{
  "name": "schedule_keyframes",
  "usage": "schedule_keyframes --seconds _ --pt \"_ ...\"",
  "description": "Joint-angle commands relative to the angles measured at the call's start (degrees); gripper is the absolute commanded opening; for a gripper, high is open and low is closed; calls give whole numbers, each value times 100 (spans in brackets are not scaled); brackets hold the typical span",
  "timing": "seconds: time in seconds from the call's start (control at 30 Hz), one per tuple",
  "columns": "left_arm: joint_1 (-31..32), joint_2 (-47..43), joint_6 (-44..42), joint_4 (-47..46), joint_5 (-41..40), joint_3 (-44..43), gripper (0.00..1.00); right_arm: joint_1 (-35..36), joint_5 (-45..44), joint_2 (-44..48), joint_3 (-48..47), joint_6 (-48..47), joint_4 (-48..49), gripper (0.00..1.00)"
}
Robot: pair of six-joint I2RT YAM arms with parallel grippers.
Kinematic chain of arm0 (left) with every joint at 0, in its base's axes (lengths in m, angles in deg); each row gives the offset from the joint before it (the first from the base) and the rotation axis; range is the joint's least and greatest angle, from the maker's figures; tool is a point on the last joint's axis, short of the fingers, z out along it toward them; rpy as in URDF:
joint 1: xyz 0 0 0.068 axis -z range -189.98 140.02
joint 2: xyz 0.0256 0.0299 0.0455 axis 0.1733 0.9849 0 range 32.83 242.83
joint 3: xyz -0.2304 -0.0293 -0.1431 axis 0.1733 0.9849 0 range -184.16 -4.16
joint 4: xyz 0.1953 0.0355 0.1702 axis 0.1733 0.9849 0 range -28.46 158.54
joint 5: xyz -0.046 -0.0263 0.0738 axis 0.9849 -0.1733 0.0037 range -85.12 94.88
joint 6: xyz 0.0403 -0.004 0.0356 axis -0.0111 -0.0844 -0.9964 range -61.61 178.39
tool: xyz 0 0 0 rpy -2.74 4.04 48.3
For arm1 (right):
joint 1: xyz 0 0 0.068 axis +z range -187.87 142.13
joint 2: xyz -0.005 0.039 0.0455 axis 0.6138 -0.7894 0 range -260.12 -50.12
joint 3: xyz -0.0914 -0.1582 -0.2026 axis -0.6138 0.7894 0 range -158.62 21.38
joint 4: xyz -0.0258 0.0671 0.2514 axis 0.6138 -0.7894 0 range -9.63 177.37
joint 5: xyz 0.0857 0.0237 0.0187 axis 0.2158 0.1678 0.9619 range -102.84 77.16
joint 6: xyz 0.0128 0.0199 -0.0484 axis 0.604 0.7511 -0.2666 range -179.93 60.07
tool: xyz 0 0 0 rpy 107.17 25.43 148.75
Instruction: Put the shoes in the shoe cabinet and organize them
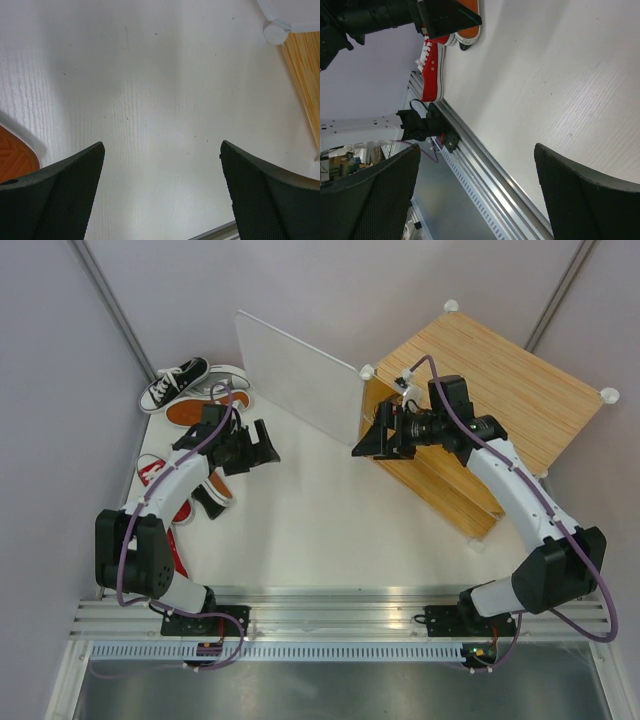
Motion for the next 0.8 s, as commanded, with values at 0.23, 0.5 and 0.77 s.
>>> schedule_keyframes --seconds 0.23,0.5,0.77 --pt "118 -162 89 -30 118 -186 100 59 -1514 594 -175 -1594 -492 97" --pt "198 -206 63 -39 39 -160 100 620 -3421 1201 1090 -2306 -509 89" --pt "285 -232 54 -39 4 -99 100 973 -4424 1606 2075 -2254 -79 76"
